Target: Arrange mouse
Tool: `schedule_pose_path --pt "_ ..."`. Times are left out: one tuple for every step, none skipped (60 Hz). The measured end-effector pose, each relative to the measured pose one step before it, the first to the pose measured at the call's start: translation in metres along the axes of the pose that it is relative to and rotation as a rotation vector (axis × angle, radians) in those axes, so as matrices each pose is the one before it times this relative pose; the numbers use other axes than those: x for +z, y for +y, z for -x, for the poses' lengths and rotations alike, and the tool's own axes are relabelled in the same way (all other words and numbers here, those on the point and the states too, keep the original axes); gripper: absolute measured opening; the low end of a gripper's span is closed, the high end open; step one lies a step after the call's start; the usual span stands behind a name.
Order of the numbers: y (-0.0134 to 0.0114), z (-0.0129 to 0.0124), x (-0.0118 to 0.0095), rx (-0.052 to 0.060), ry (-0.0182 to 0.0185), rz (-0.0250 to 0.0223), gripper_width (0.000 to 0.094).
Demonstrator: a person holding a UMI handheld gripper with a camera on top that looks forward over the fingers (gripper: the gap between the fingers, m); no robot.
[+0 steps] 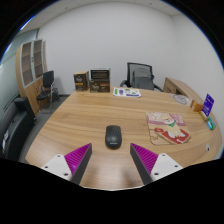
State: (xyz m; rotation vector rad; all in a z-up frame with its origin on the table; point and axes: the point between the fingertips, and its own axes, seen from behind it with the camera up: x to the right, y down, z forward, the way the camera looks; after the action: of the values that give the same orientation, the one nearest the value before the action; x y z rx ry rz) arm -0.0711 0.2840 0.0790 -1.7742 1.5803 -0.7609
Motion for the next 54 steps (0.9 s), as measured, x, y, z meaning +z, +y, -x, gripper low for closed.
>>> schedule_pose_path --pt "0.00081 0.00074 0.00464 0.0 0.00233 0.00307 0.086" --pt "0.00088 0.00093 0.00437 0.0009 0.00112 0.00213 0.086" --pt "0.00064 0.00092 0.00431 0.0003 0.00045 0.00166 0.086" --pt "0.00033 0.00075 0.00447 -0.0004 0.00094 0.00115 0.0859" --pt "0.0002 0.00023 0.00435 -0.0012 0.00241 0.00125 0.0858" --pt "0.0001 -0.00043 0.00407 -0.0013 0.00324 0.00079 0.0857" --pt "0.0001 -0.00015 0.00401 -0.0012 0.00478 0.00002 0.0858" --pt "0.00014 -0.00038 0.00394 -0.0014 0.00445 -0.00005 0.0858" --pt "-0.00016 -0.00078 0.00411 -0.0019 0.00422 -0.00072 0.0859" --pt "-0.00017 -0.00072 0.0041 -0.0021 0.00468 -0.00084 0.086" --pt "-0.00005 -0.00121 0.00418 -0.0025 0.00526 -0.00078 0.086" --pt "-0.00001 -0.00127 0.00386 -0.0017 0.00526 -0.00045 0.086" --pt "0.00041 -0.00105 0.00411 -0.0012 0.00483 0.00019 0.086" --pt "0.00059 -0.00092 0.00408 -0.0007 0.00364 0.00104 0.086" --pt "0.00015 -0.00052 0.0039 -0.0003 0.00015 0.00288 0.086" --pt "0.00066 0.00017 0.00353 0.0007 -0.00065 0.00226 0.0862" --pt "0.00056 0.00045 0.00339 0.0006 -0.00139 0.00183 0.0862" --pt "0.00075 0.00048 0.00323 0.0002 -0.00095 0.00169 0.0862" --pt "0.00036 0.00014 0.00321 -0.001 -0.0007 0.00151 0.0861" --pt "-0.00001 0.00016 0.0032 -0.0018 -0.00047 0.00101 0.0862" --pt "0.00004 0.00026 0.00307 -0.002 -0.00121 -0.00022 0.0862" --pt "-0.00043 0.00045 0.00321 -0.0017 -0.00067 -0.00031 0.0863" --pt "0.0003 0.00035 0.0027 -0.0022 -0.00025 -0.00007 0.0864" --pt "0.00036 -0.00044 0.00308 -0.0025 0.00073 0.0 0.0863" --pt "0.00029 -0.00018 0.00273 -0.0023 0.00179 0.00016 0.0864" --pt "0.00059 -0.00024 0.00285 -0.0017 0.00213 0.00003 0.0865" --pt "0.00042 -0.00015 0.00263 -0.0004 0.00146 0.00044 0.0864" --pt "0.0005 0.00019 0.00256 0.0005 -0.00003 0.00097 0.0863" --pt "0.00056 0.00031 0.00241 0.0016 -0.00078 0.00123 0.0863" --pt "0.00053 0.00038 0.00237 0.0022 -0.0009 0.0014 0.0862" --pt "0.00051 0.00024 0.00237 0.0027 -0.00015 0.00138 0.0862" --pt "0.00059 -0.0001 0.00203 0.0022 0.00047 0.00179 0.0863" --pt "0.00051 -0.00012 0.00226 0.001 0.00038 0.00161 0.0863" --pt "0.00038 0.00015 0.00237 0.0009 -0.00085 0.00244 0.0863" --pt "0.00048 0.00021 0.00225 0.0009 -0.00107 0.0011 0.0863" --pt "0.00052 0.00012 0.00207 0.002 -0.00103 0.00109 0.0862" --pt "0.00031 0.00021 0.00208 0.0019 -0.00106 0.00112 0.0862" --pt "0.0005 0.00009 0.00191 0.0015 -0.00039 0.00097 0.0862" --pt "0.00028 0.00007 0.00198 0.0009 -0.00019 0.00086 0.0861" --pt "0.00012 0.0002 0.00181 0.0001 -0.00101 0.00006 0.0862" --pt "-0.00173 0.00051 0.00162 0.0028 -0.00258 -0.00616 0.086" --pt "-0.0018 0.00005 0.00119 0.0022 -0.00099 -0.00669 0.086" --pt "-0.00081 -0.00055 0.00126 0.001 0.00137 -0.00249 0.0861" --pt "-0.00067 -0.00048 0.00126 0.0014 0.00164 -0.00131 0.0863" --pt "-0.00162 0.00038 0.00129 0.0035 -0.00058 -0.0011 0.0862" --pt "-0.00048 -0.00005 0.0014 0.0035 -0.0008 -0.00058 0.086" --pt "-0.00051 0.00013 0.00111 0.0041 -0.00134 0.00042 0.0859" --pt "-0.00098 0.00044 0.00113 0.0049 -0.00218 0.00182 0.0858" --pt "-0.0003 0.00055 0.00088 0.0042 -0.00372 0.00178 0.0853" --pt "-0.00007 0.00096 0.00076 0.005 -0.00418 0.00277 0.0844" --pt "-0.00008 0.00052 0.00063 0.0052 -0.00355 0.00202 0.0836" --pt "-0.00041 0.00017 0.00032 0.0043 -0.00136 0.00103 0.0826" --pt "-0.00076 -0.00028 0.00034 0.0014 0.00103 -0.00137 0.0814" --pt "-0.00025 -0.00059 0.00041 -0.0002 0.00164 0.0 0.0791"
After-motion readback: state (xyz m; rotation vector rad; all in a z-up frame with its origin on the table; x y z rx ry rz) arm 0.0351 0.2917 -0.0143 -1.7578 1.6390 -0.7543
